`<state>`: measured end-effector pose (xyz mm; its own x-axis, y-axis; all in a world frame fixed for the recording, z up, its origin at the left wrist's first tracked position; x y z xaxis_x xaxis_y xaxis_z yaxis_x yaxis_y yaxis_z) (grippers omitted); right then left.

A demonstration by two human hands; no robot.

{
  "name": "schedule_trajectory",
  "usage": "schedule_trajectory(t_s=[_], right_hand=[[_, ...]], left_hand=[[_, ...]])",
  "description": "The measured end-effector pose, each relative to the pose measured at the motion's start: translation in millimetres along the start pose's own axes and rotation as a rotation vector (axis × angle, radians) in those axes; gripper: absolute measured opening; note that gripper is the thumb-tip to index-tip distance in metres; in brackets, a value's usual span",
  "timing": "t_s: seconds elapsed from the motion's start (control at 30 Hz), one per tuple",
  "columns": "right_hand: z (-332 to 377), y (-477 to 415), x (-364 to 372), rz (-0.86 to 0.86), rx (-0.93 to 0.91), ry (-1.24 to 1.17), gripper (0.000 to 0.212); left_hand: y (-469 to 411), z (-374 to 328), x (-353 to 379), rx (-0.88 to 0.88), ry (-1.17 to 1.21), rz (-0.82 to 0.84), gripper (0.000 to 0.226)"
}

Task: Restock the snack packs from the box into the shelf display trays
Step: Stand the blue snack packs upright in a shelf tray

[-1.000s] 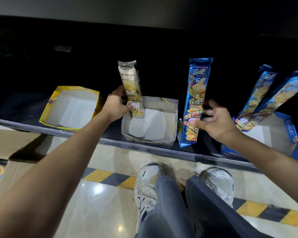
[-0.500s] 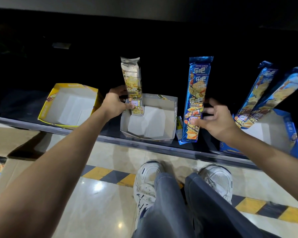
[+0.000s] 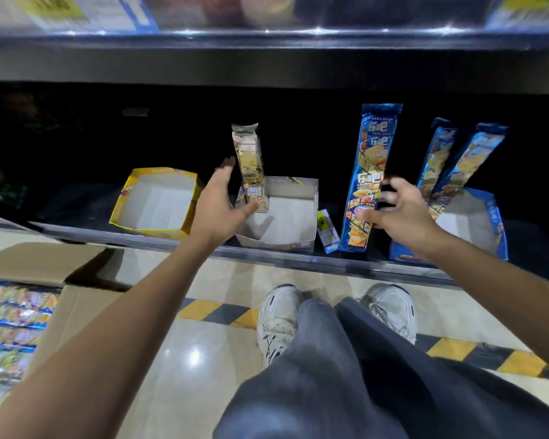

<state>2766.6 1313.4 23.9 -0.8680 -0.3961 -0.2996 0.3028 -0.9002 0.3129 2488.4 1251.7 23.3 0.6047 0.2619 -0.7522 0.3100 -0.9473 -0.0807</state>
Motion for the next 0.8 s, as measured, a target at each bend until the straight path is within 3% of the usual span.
schedule_trajectory(t_s=[0.23, 0.5, 0.8], right_hand=[[9.2, 46.8, -51.2, -0.088, -0.011, 0.026, 0.046], [-6.3, 69.1, -132.2, -0.224, 0.001, 0.117, 0.059], [-64.3, 33.8, -187.0, -0.316, 0.108, 0.151, 0.057]], left_hand=[[42.6, -81.7, 19.5, 0.193, -0.208, 0.135, 0.085], [46.1, -159.6, 84.3, 0.181, -0.280, 0.325, 0.098], [43.1, -195.7, 200.7, 0.217, -0.389, 0.491, 0.092]])
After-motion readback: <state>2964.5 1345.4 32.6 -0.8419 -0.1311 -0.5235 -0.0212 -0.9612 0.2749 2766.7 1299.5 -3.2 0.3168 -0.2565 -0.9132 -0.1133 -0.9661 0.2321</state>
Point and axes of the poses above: each hand's wrist, its own y-axis away from the middle knuckle, its own x-axis out of the palm, z = x × y, the point moved 6 cm from there along -y, towards the middle knuckle, and after that the axes turned 1 degree about z, right-handed, at the moved point
